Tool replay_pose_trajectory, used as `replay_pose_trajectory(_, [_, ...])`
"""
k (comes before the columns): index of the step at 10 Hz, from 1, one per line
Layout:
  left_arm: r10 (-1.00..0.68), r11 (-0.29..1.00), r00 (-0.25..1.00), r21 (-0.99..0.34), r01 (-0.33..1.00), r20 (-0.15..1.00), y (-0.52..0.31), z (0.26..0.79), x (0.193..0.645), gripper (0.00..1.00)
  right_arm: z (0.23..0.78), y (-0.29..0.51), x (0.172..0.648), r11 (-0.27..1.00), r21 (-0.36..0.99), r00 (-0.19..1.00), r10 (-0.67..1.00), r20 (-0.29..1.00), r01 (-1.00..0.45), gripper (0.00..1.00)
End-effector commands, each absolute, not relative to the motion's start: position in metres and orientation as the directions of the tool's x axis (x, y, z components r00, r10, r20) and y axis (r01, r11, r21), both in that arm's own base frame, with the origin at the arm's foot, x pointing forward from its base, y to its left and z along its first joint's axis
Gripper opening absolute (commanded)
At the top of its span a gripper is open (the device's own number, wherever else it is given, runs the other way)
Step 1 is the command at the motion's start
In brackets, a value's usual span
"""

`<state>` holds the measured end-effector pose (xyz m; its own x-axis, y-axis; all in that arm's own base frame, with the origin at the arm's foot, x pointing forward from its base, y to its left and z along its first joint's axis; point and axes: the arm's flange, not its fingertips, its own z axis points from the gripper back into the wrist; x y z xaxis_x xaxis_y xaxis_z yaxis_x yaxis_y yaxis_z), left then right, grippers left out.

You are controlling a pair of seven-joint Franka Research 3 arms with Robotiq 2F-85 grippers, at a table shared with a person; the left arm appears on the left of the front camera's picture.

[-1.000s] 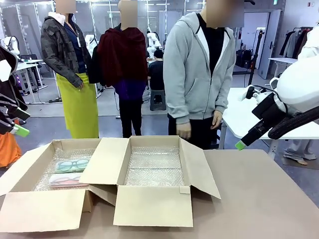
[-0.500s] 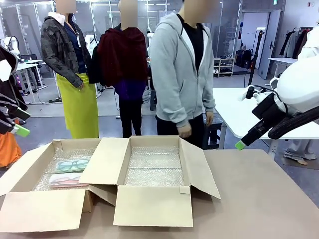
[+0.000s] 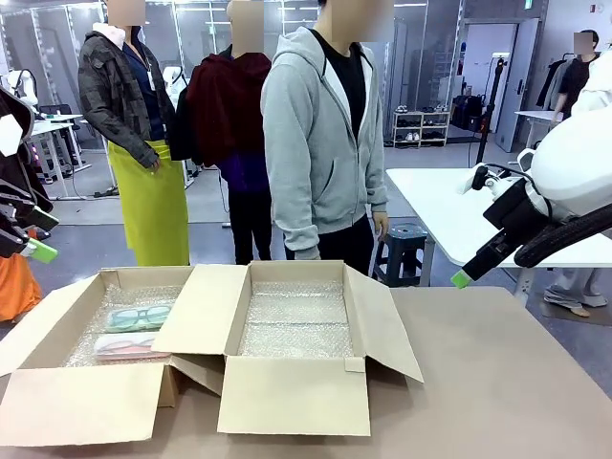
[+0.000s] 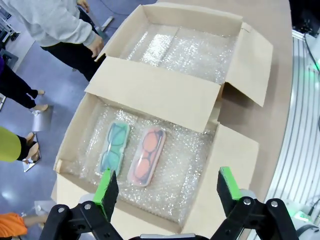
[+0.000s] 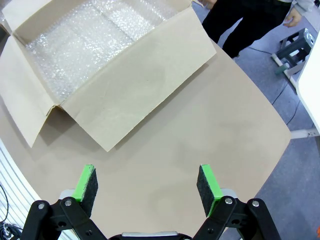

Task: Pack the glasses set securely to prepare it for shipping.
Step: Position the Package Box on the left side of the table.

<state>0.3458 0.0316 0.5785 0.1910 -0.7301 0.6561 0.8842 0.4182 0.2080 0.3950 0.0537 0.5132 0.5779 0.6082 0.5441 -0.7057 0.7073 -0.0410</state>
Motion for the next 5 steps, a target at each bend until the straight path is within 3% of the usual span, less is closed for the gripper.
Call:
replay_pose_trajectory(1, [-0.734, 0.437, 0.205, 0.218, 0.873, 0.647, 0.0314, 0.5826, 0.3441, 1.0, 0.5148, 0.0553, 0.3953, 0.713, -0.036, 0.59, 0.607, 0.532, -0.701, 1.0])
replay_pose_trajectory(5, [-0.734, 0.437, 0.205, 0.218, 0.873, 0.647, 0.0314, 0.5826, 0.3441, 1.0, 0.5148, 0.0553, 0.3953, 0.713, -0.036, 0.59, 0.607, 0.532, -0.701, 1.0])
